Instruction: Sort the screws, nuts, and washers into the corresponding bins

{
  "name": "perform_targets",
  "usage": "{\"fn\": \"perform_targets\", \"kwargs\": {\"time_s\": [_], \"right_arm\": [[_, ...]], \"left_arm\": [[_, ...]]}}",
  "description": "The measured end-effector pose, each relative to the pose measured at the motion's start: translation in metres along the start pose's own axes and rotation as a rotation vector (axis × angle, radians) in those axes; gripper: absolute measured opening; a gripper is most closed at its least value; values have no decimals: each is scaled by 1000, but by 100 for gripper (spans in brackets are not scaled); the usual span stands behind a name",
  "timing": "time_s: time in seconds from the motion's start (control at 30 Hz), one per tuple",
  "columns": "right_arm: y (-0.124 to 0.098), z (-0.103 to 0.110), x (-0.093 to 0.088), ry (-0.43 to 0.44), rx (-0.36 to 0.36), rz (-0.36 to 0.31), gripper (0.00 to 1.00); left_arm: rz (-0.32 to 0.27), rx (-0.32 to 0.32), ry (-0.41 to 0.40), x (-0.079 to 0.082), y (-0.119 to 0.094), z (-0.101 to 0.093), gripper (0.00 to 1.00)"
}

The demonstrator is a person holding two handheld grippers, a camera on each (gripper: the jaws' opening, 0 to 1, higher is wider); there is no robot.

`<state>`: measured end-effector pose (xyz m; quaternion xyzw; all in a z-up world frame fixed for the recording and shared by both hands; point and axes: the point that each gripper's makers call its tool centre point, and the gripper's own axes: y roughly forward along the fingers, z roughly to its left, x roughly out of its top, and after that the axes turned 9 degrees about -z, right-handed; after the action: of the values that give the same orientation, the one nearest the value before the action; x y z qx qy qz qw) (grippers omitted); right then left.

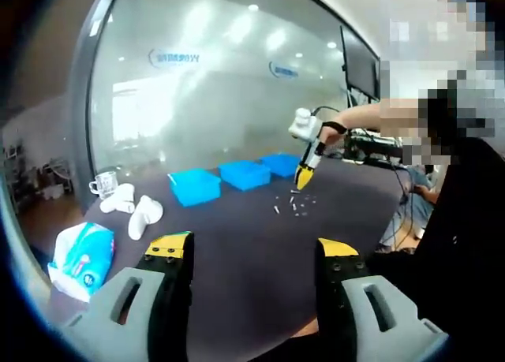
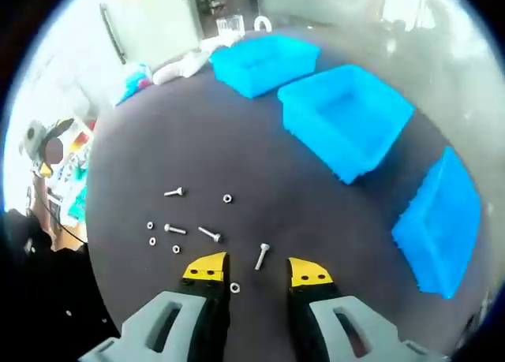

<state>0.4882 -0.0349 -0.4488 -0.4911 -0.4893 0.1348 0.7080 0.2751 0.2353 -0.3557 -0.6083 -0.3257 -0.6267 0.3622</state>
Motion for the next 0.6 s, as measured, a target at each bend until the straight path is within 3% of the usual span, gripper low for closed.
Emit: {"fn": "perform_targets", "kwargs": {"time_s": [0.27, 0.6], "right_arm": [[8, -8, -5, -1, -31, 90, 20], [14, -9, -2, -29, -53, 146, 11]], "left_arm": [[-3, -5, 7, -1, 0, -3, 61], [-7, -3, 5, -3, -1, -4, 61]]}}
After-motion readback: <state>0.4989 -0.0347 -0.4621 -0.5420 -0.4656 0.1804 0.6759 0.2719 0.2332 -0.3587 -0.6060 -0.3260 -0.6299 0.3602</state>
